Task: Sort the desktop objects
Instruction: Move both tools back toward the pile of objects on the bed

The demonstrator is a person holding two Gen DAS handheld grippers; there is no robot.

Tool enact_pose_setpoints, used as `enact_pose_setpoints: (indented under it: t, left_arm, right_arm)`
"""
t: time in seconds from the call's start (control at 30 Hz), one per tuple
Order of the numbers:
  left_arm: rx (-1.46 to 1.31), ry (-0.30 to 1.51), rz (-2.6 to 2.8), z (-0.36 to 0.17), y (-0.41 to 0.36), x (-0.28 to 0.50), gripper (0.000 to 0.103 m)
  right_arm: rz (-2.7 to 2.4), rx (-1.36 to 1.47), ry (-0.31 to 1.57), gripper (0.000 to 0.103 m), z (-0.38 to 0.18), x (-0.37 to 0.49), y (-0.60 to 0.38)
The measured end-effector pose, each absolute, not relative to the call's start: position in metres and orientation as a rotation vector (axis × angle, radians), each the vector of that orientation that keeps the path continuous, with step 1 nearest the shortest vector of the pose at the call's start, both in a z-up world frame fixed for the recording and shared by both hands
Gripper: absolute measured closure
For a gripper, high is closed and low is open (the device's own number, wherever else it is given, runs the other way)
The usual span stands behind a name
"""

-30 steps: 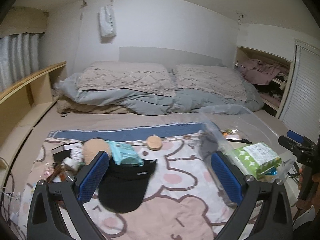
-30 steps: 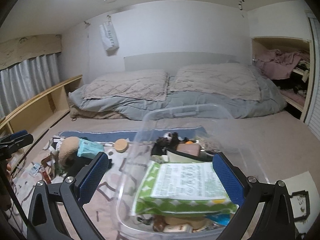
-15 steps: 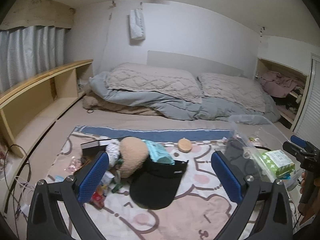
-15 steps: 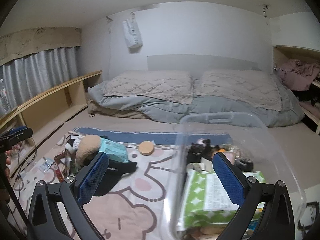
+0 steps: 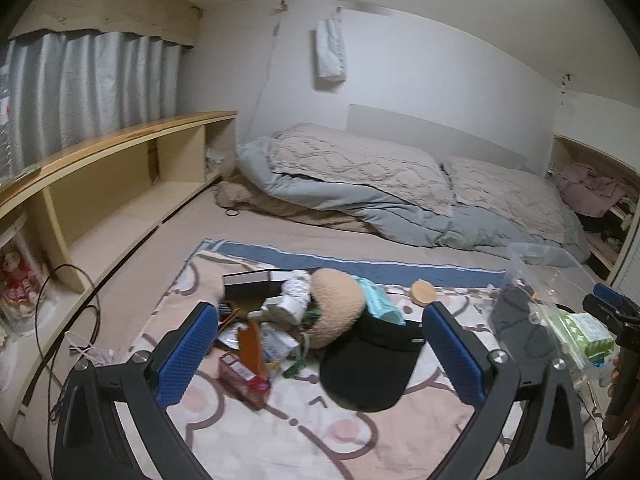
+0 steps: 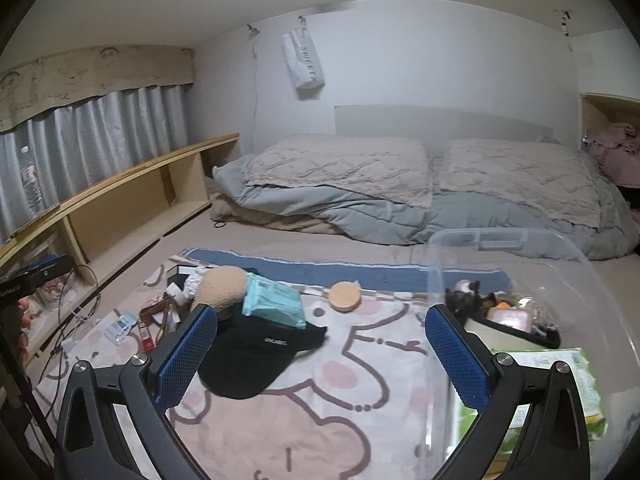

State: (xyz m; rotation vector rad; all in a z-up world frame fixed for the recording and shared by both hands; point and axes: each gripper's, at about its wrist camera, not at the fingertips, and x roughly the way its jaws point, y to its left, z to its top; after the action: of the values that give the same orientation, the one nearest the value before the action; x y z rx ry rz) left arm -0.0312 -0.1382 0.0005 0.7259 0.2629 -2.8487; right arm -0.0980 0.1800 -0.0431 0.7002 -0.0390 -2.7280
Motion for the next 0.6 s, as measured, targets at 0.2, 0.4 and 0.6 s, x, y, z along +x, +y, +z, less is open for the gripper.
enact_pose_setpoints:
  t: [0.2, 0.4, 0.6]
  left_arm:
    - [0.726, 0.300, -2.785, -0.010, -0.169, -0.024, 0.000]
    - [0.740, 0.309, -2.727, -0.024, -0.192, -0.022, 0.000]
    - [0.761, 0.298, -2.679, -0.038, -0.211, -0.022, 0.000]
  right_arm:
    - [-2.682, 0.725, -0.021, 0.000, -0.050, -0.103, 0.158]
    - [-2.636, 0.742, 0.026, 0.000, -0.057, -0.103, 0.134]
    - [-2.566, 0.764, 0.082, 0.000, -0.064, -0.101, 0.107]
